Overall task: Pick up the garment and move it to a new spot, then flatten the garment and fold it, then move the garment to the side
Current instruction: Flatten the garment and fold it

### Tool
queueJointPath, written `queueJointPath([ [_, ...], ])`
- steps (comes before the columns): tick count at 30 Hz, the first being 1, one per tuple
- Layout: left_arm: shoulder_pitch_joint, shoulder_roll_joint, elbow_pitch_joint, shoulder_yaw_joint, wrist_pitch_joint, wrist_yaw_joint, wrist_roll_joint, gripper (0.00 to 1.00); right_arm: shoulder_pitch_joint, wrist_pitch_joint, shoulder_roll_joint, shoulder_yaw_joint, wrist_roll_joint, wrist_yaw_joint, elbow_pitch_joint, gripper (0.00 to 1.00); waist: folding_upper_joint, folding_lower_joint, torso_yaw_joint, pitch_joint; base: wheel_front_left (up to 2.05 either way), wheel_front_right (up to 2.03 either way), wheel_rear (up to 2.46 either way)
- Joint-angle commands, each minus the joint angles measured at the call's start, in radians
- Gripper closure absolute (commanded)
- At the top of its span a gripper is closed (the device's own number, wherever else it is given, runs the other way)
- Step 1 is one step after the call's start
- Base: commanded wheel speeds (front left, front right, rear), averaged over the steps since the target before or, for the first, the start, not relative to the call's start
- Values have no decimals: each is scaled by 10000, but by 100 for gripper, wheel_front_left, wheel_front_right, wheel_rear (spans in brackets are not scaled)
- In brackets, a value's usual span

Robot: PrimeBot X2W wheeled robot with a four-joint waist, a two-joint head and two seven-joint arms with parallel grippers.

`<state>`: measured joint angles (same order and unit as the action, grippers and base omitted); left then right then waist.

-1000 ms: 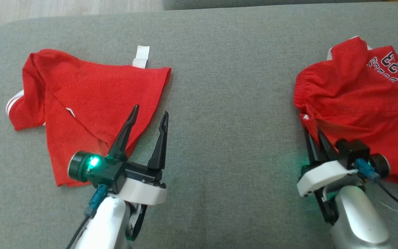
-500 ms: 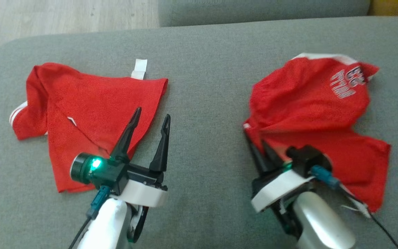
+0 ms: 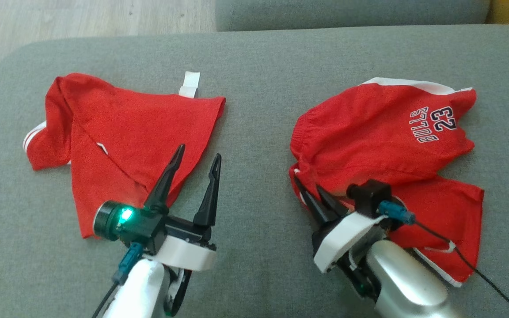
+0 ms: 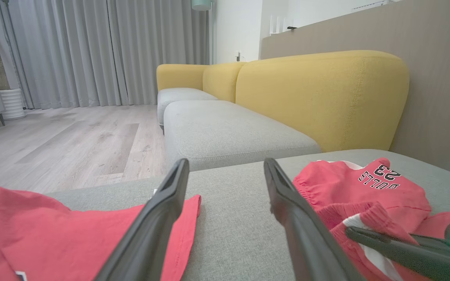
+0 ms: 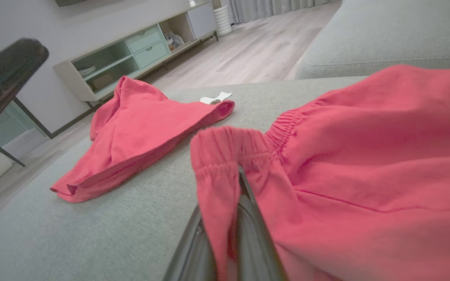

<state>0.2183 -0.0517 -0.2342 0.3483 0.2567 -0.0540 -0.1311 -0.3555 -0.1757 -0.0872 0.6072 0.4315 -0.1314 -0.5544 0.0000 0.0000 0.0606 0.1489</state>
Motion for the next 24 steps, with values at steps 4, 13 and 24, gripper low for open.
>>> queueJointPath([
  [4, 391, 5, 308, -248, 51, -14, 36, 0, -573, -89, -18, -83, 77, 7, -299, 100, 0, 0, 55, 138, 0, 0, 0],
  [13, 533, 10, 305, -196, 51, 17, -12, 0, -1054, -458, -88, -1052, -479, 7, -1492, 0, 0, 0, 51, 332, 0, 0, 0],
  [24, 530, 9, 264, -314, 51, 6, 16, 0, -814, -643, 149, -2082, -1752, 7, -1680, 0, 0, 0, -596, 168, 0, 0, 0],
])
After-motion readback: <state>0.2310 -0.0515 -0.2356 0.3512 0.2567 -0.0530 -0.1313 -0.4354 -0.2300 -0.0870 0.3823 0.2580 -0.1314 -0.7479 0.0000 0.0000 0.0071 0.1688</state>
